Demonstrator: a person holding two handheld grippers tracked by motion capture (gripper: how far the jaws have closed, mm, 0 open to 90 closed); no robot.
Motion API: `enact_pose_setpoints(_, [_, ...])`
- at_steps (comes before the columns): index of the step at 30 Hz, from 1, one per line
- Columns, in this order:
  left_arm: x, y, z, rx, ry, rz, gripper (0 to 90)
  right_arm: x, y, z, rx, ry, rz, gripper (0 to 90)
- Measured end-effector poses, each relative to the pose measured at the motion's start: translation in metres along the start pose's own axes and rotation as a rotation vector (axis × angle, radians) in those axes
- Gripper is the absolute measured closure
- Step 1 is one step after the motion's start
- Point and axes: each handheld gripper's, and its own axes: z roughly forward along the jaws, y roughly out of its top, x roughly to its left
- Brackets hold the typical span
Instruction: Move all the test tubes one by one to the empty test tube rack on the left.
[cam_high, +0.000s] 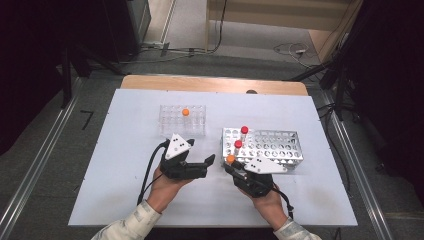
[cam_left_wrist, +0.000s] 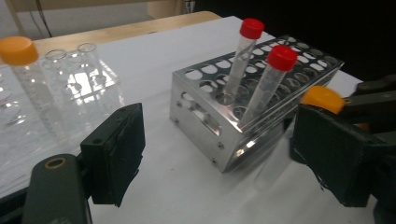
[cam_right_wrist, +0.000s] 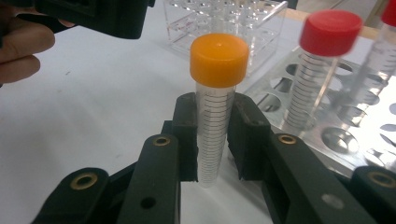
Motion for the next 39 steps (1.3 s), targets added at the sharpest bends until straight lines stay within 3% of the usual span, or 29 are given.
enact_pose_setpoints(8, [-0.009, 0.003, 0.000, -0.013, -0.063, 0.012, 27.3, 0.011, 0.011, 0.017, -0.003, 0.022, -0.016, 71.1])
enact_pose_setpoints(14, [-0.010, 0.002, 0.000, -0.011, -0.095, 0.019, 42.3, 0.019, 0.016, 0.027, -0.001, 0.040, -0.031, 71.1])
enact_pose_setpoints(26, [-0.007, 0.001, 0.001, -0.012, -0.100, 0.022, 65.8, 0.026, 0.021, 0.031, -0.007, 0.055, -0.036, 71.1])
enact_pose_setpoints(39, [-0.006, 0.001, 0.002, -0.009, -0.096, 0.026, 69.9, 0.024, 0.021, 0.029, -0.007, 0.057, -0.029, 68.3])
